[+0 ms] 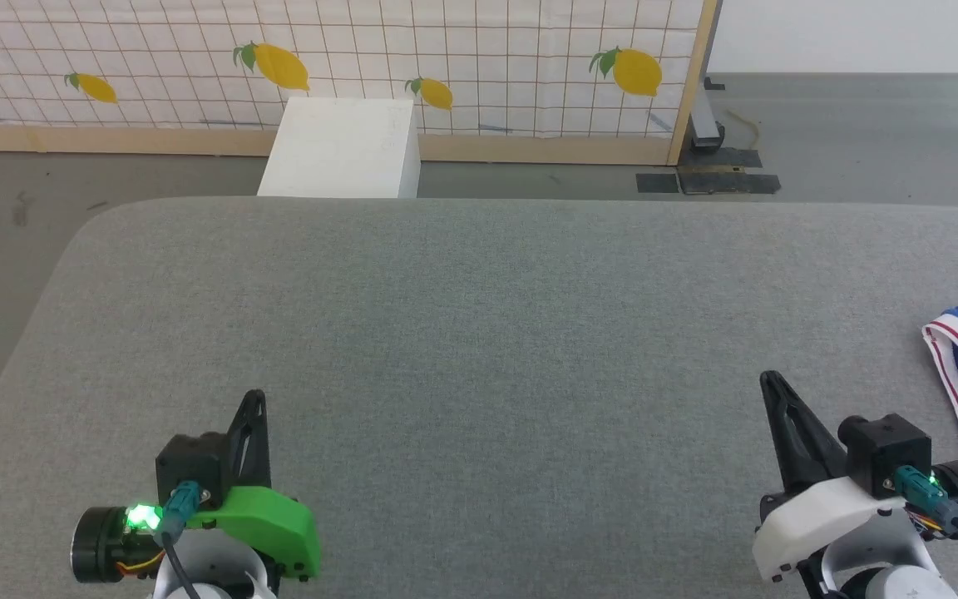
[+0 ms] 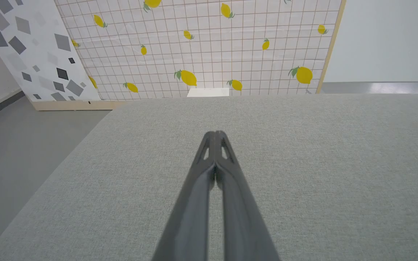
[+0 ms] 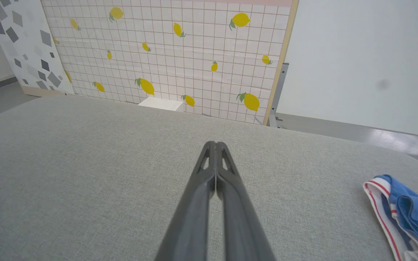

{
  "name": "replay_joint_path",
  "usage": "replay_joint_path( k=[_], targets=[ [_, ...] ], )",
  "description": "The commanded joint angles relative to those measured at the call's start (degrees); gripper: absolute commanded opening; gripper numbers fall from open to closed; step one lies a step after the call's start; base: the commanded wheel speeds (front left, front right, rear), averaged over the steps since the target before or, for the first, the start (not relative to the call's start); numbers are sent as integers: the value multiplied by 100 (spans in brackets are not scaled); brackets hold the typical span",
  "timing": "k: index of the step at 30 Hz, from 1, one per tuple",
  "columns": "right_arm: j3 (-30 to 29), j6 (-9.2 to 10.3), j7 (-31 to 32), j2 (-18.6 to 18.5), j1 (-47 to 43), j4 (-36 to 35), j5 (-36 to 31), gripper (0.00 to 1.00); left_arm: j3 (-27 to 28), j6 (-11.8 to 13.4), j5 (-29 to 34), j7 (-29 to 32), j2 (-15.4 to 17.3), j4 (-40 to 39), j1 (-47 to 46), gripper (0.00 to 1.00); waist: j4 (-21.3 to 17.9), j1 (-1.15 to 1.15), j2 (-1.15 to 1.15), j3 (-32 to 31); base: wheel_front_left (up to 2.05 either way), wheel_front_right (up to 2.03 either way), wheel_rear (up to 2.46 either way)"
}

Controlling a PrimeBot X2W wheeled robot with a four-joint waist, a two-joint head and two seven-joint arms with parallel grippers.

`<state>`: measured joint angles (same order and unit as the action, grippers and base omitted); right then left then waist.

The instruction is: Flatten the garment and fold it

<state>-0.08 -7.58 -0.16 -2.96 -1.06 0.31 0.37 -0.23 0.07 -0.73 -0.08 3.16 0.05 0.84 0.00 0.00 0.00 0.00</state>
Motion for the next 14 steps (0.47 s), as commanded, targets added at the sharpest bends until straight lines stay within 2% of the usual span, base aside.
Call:
replay_joint_path(
  k=[1,14],
  targets=[
    [8,9,16,8,106,-31,-37,0,23,-7,73,8,-28,-5,-84,0,0,0,0,0,0,0,0],
    [8,9,16,8,106,-31,-37,0,23,-7,73,8,-28,-5,-84,0,0,0,0,0,0,0,0]
  ],
)
